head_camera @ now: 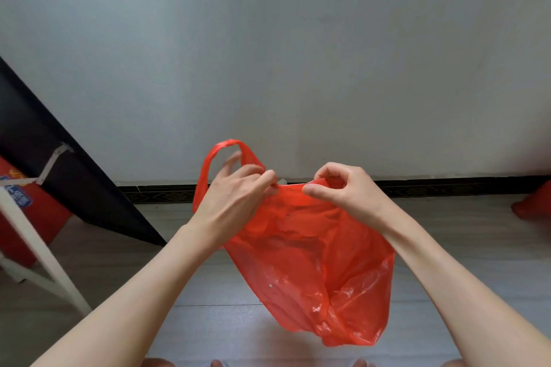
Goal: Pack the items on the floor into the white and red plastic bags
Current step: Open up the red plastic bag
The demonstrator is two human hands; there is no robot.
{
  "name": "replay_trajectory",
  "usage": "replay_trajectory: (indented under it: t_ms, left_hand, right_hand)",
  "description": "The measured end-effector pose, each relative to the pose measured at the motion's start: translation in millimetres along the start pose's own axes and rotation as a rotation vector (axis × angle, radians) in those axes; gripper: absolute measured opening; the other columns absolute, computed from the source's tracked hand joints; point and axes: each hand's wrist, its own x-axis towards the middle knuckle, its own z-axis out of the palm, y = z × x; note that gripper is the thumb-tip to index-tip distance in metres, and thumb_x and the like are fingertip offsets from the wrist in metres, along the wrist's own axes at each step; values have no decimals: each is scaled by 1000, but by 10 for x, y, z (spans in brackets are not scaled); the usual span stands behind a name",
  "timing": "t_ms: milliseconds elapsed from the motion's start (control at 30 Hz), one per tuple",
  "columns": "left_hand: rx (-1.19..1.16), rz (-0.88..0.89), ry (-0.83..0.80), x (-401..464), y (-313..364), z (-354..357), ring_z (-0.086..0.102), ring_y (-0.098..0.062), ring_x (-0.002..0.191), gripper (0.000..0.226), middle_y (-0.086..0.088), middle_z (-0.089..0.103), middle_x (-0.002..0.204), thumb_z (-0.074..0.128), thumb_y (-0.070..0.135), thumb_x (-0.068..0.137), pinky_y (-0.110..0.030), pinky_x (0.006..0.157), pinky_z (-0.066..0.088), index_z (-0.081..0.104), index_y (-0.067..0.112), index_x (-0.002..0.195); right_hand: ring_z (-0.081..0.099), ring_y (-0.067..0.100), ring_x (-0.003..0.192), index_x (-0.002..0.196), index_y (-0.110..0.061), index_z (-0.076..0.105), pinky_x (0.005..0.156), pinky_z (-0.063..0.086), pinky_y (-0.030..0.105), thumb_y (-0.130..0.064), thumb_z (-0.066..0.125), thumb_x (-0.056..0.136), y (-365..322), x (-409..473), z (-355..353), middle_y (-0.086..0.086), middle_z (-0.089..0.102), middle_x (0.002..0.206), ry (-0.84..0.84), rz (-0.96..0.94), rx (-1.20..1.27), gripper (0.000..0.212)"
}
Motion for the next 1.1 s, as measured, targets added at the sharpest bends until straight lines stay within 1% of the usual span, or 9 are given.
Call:
replay_trajectory:
  t_ms: [133, 333, 533, 633, 700, 767, 867, 1000, 1100]
  left_hand:
    - [-170, -41, -40, 5, 102, -67, 58, -21, 53, 13, 2, 56, 57, 39, 35, 88, -23, 51, 33, 39, 22, 87]
    - [-228, -24, -195, -34, 23, -33, 62, -25, 80, 39, -3, 63, 86, 53, 44, 79, -22, 77, 32, 56, 11, 99]
    - [-345, -271, -132, -72, -56, 50, 61, -23, 85, 28, 1, 60, 91, 44, 30, 84, -38, 79, 45, 64, 13, 92]
    - [-287, -381, -146, -37, -1, 49, 59, -19, 89, 13, 7, 62, 84, 55, 21, 86, -37, 86, 37, 64, 17, 93]
    - [-312, -388, -153, -52, -4, 58, 61, -21, 89, 13, 3, 67, 87, 54, 16, 87, -35, 82, 42, 64, 14, 95]
    - [-356, -383, -162, -84, -37, 75, 61, -24, 90, 19, -2, 68, 92, 47, 17, 89, -35, 77, 45, 63, 11, 97]
    - [-444, -387, -178, -102, -37, 90, 60, -24, 86, 21, -5, 66, 92, 45, 12, 90, -33, 77, 46, 63, 8, 98]
    - [-584, -404, -127, -78, 16, 39, 48, 1, 73, 15, 2, 61, 82, 50, 1, 90, -3, 68, 34, 65, 2, 95]
    - [-602, -404, -95, -89, -1, 15, 51, -1, 86, 20, 6, 63, 92, 56, 22, 85, -10, 78, 37, 63, 13, 101]
  right_hand:
    - [60, -3, 65, 68, -28, 70, 71, 47, 21, -27, 69, 79, 49, 0, -28, -11, 69, 66, 16, 23, 0, 11]
    - [52, -9, 52, 65, -19, 64, 60, 41, 7, -17, 57, 89, 132, -10, -124, -6, 64, 63, 211, 61, 66, 25]
    - [51, 23, 70, 73, 7, 61, 67, 35, 32, -21, 53, 91, 326, 62, -166, 14, 56, 66, 346, 189, -144, 34]
    - [53, 29, 77, 71, 1, 59, 68, 33, 32, -23, 49, 93, 346, 75, -157, 12, 55, 63, 382, 255, -238, 34]
    - [58, 32, 91, 86, -5, 63, 78, 38, 34, -27, 49, 93, 348, 72, -123, 15, 66, 83, 422, 269, -294, 27]
    - [55, 28, 108, 106, -17, 61, 92, 37, 38, -39, 50, 90, 300, 53, -24, 8, 65, 107, 436, 194, -378, 29]
    - [51, 18, 109, 118, -27, 57, 91, 36, 37, -60, 45, 78, 97, 14, 225, -2, 60, 112, 308, -151, -547, 54]
    - [62, 27, 93, 107, -19, 65, 79, 52, 39, -43, 47, 81, 18, 17, 484, 4, 67, 99, 142, -313, -638, 40]
    - [65, 29, 92, 97, -15, 67, 81, 51, 41, -26, 43, 82, 29, 51, 501, 7, 70, 97, 182, -223, -434, 31]
